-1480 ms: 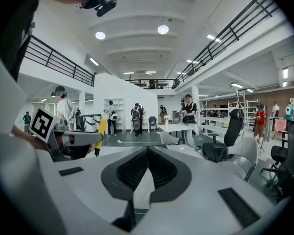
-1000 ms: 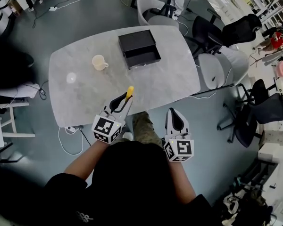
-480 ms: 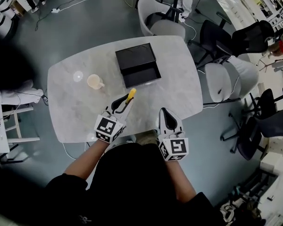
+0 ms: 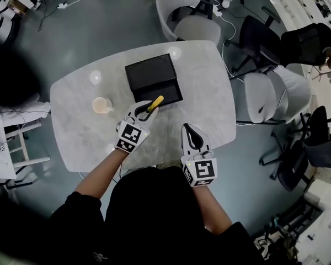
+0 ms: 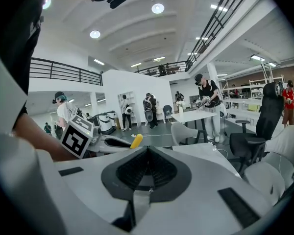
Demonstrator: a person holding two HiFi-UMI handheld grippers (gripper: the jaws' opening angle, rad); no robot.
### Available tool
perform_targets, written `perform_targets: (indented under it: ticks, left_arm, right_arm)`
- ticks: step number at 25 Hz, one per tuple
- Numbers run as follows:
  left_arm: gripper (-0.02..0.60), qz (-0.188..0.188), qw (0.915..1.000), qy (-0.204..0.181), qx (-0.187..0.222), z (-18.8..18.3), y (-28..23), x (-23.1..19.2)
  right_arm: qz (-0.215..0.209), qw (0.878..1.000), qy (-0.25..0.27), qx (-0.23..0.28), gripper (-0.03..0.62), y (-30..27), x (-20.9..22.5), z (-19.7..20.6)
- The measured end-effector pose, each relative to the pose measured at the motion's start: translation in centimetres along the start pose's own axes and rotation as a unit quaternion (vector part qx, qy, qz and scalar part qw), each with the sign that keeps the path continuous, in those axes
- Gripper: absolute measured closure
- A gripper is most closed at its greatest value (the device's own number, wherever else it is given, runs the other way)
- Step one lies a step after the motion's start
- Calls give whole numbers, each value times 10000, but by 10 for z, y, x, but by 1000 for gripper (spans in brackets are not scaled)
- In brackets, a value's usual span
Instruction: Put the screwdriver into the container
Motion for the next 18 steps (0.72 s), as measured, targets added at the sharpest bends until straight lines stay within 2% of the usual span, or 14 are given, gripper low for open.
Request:
perform_targets:
  ticks: [5,10,12,18]
  left_arm:
    - [495,88,9989,-86,-449,19,-43,-18]
    - [495,12,9961,494,-737,53,-78,-37]
    - [495,-3,9948,599,-820,67,-90,-44]
    - [495,470,9891,-33,-1392,109,-120,-45]
  right_arm:
    - [42,9997,-189,-140,582,-27,28,7]
    - [79,9991,-259,-341,582,-43,51,18]
    - [116,9987,-297,-405,582,-47,59,24]
    - [250,9975,-359,-556,582,-57,76,34]
Point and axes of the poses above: the fingertips, and each gripper's own axes: y backward along the fingers, x to its right, z out of its underside, the point moved 7 cm from there along y, backward along the fingers, and after that the axes turned 10 degrees about x, right-handed, at the moved point
